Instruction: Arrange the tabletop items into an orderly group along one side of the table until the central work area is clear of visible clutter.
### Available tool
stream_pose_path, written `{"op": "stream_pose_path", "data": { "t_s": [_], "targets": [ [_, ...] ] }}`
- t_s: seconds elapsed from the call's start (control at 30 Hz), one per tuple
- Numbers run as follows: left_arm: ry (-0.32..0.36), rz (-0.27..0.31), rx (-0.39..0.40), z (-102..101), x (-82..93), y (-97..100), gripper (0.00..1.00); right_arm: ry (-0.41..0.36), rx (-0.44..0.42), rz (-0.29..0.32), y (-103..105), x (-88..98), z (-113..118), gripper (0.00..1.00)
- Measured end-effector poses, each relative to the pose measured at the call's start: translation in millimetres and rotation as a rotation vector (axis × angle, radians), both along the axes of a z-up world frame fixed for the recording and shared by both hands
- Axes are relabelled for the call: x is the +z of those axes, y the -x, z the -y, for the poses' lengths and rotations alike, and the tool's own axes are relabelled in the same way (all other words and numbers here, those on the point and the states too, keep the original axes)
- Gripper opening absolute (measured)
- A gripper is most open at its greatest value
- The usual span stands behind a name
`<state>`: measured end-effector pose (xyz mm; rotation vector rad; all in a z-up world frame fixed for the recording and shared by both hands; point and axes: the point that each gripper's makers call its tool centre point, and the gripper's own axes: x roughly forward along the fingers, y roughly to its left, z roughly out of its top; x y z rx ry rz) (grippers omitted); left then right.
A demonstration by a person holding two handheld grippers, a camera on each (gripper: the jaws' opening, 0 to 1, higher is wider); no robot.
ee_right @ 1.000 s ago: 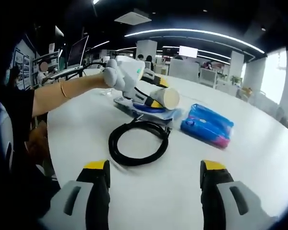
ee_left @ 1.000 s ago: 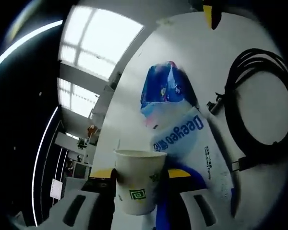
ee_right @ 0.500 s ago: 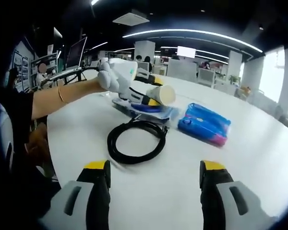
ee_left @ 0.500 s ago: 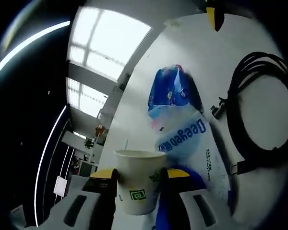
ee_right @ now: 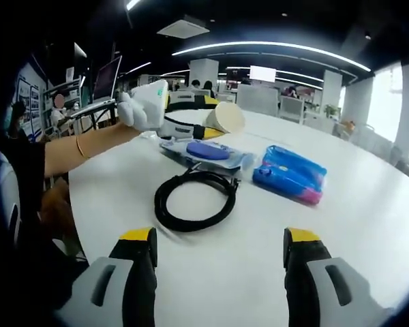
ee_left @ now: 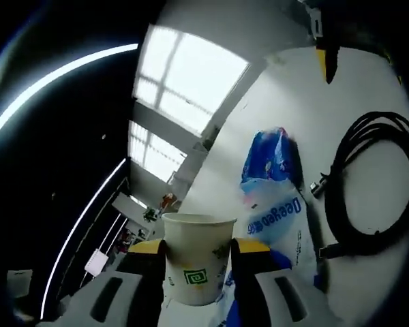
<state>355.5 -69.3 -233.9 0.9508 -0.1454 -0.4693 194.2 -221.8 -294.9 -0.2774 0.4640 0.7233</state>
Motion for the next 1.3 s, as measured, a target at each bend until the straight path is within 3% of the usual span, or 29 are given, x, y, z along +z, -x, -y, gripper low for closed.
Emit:
{"op": "stream_pose_path", "data": {
  "t_s": [0.03, 0.13, 0.37, 0.43, 0.6, 0.97, 1.03, 1.07, 1.17, 1.3],
  "targets": [
    [0.028, -0.025, 0.006, -2, -0.8, 1.3, 0.37, -0.001, -0.002, 0.001, 0, 0.7, 0, 0.72],
    [0.062, -0.03, 0.0, -4, 5.0, 5.2, 0.37, -0.007, 0.002, 0.002, 1, 2.2, -2, 0.71],
    [0.293, -0.019, -0.026, -10, 30.9, 15.2, 0.37, 0.001, 0.014, -0.006, 3, 0.1, -6, 0.7],
    [0.287, 0.016, -0.003, -18, 35.8, 14.9, 0.37, -0.004, 0.017, -0.01, 4, 0.5, -8, 0.7],
    [0.367, 0.015, -0.013, -23, 37.6, 22.3, 0.37, -0.018, 0.025, -0.014, 6, 1.8, -9, 0.69],
    [0.421, 0.056, 0.107, -59, 39.2, 26.1, 0.37, -0.015, 0.03, -0.019, 5, -0.5, -9, 0.68],
    [0.443, 0.04, 0.115, -64, 37.7, 25.8, 0.37, -0.016, 0.033, -0.02, 6, -0.8, -10, 0.68],
    [0.47, 0.033, 0.12, -68, 37.5, 26.4, 0.37, -0.018, 0.034, -0.023, 6, -1.1, -10, 0.68],
    [0.449, 0.044, 0.146, -77, 36.7, 28.5, 0.37, -0.027, 0.029, -0.028, 6, -1.0, -10, 0.71],
    [0.484, 0.049, 0.159, -90, 36.0, 34.9, 0.37, -0.034, 0.037, -0.035, 7, -1.6, -12, 0.76]
  ]
}}
